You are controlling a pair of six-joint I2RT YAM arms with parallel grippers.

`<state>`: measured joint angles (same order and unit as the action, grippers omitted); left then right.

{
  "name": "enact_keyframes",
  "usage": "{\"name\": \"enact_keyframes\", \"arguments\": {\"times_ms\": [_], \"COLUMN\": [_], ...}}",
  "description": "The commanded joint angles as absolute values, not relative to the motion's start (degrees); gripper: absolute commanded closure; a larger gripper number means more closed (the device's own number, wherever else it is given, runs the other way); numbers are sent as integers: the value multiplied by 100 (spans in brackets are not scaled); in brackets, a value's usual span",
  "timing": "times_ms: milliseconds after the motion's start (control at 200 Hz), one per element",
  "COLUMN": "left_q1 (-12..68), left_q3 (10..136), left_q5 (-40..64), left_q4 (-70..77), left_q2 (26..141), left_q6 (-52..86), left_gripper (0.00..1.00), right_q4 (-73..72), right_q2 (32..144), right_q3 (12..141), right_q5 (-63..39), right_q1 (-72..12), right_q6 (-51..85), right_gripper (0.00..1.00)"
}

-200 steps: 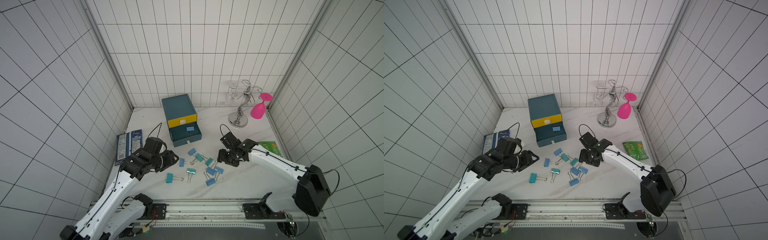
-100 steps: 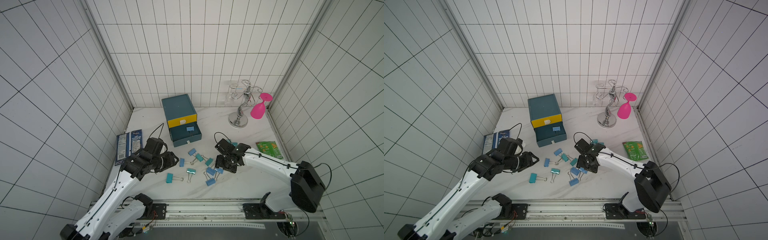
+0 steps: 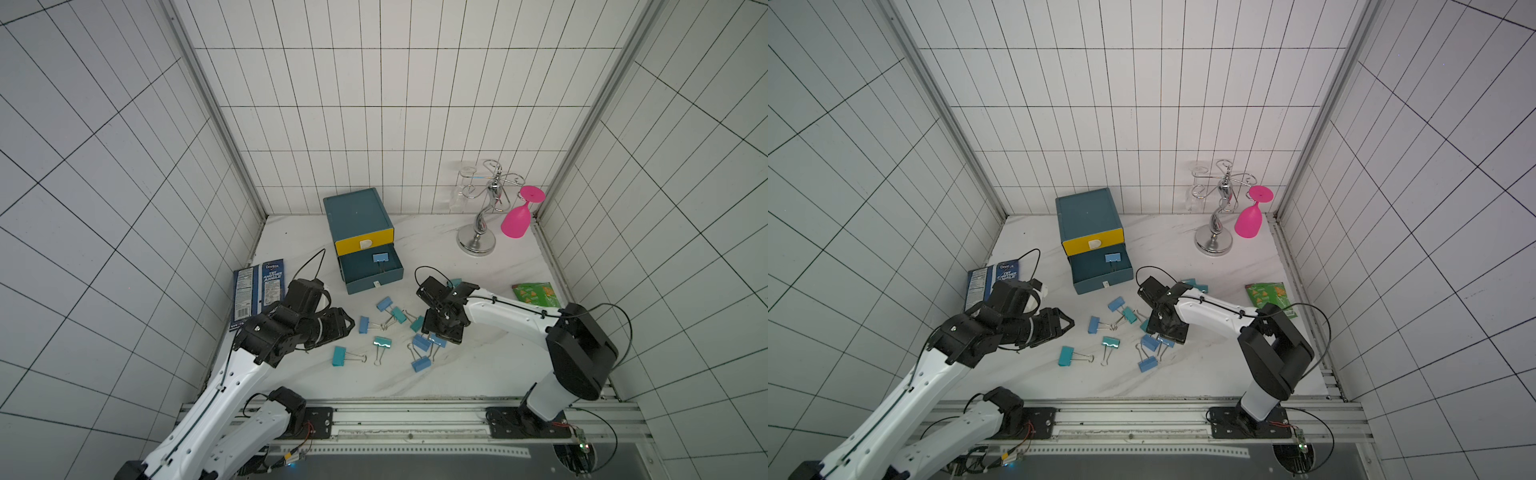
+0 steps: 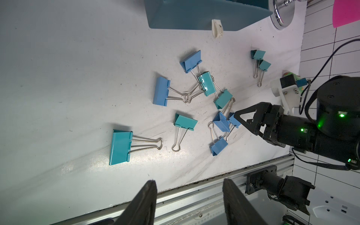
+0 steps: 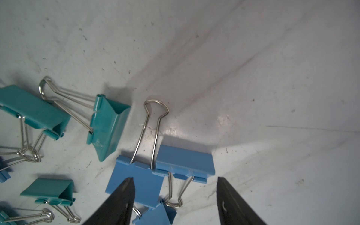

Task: Put the binder clips in the drawer according to color
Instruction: Pick up the binder clip at the center of the board.

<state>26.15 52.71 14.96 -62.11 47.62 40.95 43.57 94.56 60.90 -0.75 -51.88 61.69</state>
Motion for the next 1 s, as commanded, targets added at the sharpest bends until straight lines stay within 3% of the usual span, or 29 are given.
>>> {"name": "enact_keyframes", "arguments": {"times_ms": [0, 600, 995], "left_q1": [2619, 2610, 2610], "left_q3": [5406, 5340, 5311], "left_q5": [1424, 1301, 1239], "left_q4": [-6259, -6078, -5999], "left_q2": [4661, 4602, 4592], "left_q6": [3947, 4032, 4184], "left_gripper": [42, 42, 42], "right_q4": [4569, 4656, 4635], "right_q2": [9621, 9937, 9673], "right_q3": [6205, 6205, 5869], "right_q5": [86, 147, 114], "right_q1": [-5240, -5195, -5133], "right_q6": [6284, 6162, 6078], "right_gripper": [31, 31, 46]}}
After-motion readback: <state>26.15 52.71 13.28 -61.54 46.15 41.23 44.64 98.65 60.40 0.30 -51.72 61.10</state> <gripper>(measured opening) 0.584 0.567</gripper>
